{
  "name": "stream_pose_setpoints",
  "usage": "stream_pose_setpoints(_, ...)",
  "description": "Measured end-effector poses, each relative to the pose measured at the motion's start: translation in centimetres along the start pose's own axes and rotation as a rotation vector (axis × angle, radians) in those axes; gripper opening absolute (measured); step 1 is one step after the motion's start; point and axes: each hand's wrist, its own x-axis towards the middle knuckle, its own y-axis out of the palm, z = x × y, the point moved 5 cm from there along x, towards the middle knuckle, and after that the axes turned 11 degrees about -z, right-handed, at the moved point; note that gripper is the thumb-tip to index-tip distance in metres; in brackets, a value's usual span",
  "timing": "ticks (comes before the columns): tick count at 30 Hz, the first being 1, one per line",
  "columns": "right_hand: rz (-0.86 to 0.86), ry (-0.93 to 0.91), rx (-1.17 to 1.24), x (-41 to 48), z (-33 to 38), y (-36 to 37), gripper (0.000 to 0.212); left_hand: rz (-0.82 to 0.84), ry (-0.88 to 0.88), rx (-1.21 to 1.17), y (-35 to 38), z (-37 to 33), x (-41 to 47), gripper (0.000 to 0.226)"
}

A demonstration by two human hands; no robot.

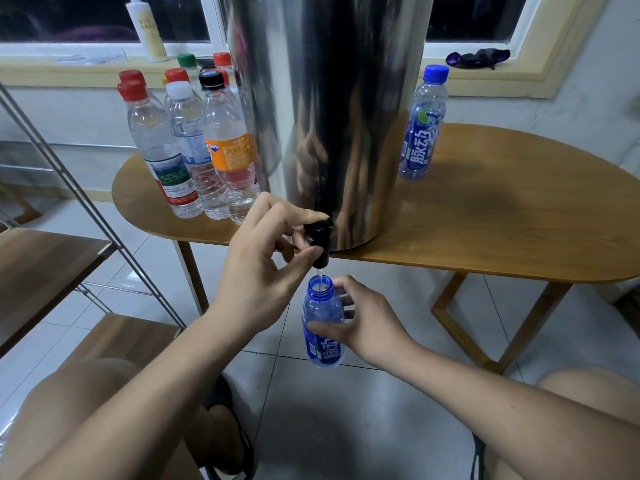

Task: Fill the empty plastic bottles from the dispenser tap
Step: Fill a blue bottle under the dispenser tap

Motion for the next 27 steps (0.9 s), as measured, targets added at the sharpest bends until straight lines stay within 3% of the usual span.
stream_pose_setpoints(27, -0.012, -0.009, 0.038, 0.01, -0.10, -0.04, 0.067, 0.008, 0.010, 0.007, -0.07, -0.02, 0.11, 0.047)
